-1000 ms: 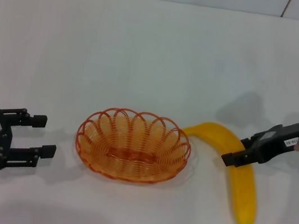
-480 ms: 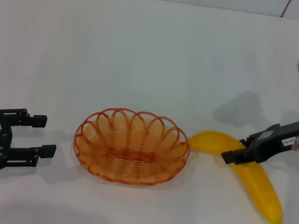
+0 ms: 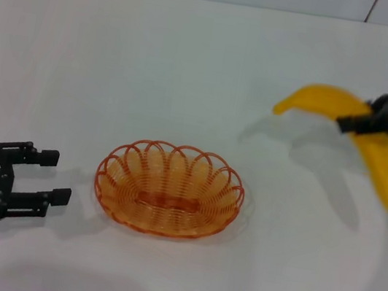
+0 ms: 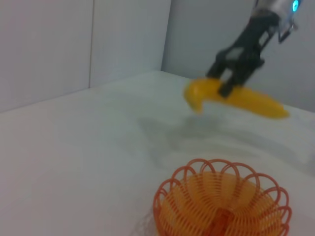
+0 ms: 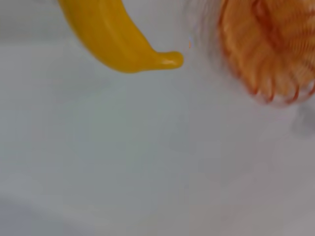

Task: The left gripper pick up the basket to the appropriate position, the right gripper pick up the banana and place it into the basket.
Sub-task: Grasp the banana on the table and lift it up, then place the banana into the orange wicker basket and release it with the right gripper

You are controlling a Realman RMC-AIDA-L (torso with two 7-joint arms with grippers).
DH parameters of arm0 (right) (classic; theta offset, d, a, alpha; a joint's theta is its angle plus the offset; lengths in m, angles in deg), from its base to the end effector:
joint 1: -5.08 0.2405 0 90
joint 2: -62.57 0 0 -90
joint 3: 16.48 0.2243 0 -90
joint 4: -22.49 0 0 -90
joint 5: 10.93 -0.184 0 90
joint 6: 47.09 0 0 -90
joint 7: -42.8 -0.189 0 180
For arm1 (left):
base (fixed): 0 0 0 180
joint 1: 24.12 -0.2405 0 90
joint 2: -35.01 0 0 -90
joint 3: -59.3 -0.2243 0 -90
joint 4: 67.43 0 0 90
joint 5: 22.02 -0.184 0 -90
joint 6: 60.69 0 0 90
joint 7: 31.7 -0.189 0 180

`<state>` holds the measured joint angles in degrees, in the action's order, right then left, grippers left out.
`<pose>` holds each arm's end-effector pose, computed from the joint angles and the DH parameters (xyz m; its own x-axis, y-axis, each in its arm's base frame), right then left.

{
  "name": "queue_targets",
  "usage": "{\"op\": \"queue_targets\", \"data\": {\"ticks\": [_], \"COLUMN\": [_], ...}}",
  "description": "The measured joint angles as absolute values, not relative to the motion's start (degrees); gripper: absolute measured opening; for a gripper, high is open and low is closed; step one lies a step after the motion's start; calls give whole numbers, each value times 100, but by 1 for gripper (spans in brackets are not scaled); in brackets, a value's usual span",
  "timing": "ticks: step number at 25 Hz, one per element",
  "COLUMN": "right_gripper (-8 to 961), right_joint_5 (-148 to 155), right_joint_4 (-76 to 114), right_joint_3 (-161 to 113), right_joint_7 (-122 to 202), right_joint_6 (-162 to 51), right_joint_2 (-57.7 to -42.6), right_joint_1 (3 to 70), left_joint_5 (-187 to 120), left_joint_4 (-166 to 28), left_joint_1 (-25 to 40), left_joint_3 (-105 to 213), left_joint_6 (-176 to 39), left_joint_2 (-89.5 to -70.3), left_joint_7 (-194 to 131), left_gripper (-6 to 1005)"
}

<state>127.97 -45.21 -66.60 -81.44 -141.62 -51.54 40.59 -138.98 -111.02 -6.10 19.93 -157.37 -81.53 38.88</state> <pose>0.2103 0.3443 0.0423 0.7674 -0.6378 -0.0659 -0.6193 -0.7106 -0.3340 -0.2621 0.2547 0.0013 0.8547 0.3042 0.4206 0.4151 -0.8870 -0.2020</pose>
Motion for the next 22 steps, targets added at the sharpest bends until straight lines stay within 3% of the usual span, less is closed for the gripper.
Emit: {"op": "queue_targets", "data": {"ticks": [7,11,22], "right_gripper": [528,529,533], "right_joint_5": [11477,10450,9696], "right_joint_4": [-5140,-4935,-3049], "right_joint_3": [-6472,-7125,-9813], "right_joint_7": [-7955,-7761,-7603], "right_joint_6": [-14965,-15104,-13218], "right_joint_2": [-5187,-5311,-5373], "right_joint_1": [4024,4092,4991], "left_joint_5": [-13904,-13903,-13930], "left_joint_4": [-11102,-11102,-11086], "left_joint_1": [-603,-598,-549], "left_joint_3": [1993,1992,1993], "left_joint_6": [-15737,-15737,-15699], "left_joint_2": [-8153,-8153,-8160], "left_joint_7": [3888,3893,3918], "left_gripper": [729,729,729]}}
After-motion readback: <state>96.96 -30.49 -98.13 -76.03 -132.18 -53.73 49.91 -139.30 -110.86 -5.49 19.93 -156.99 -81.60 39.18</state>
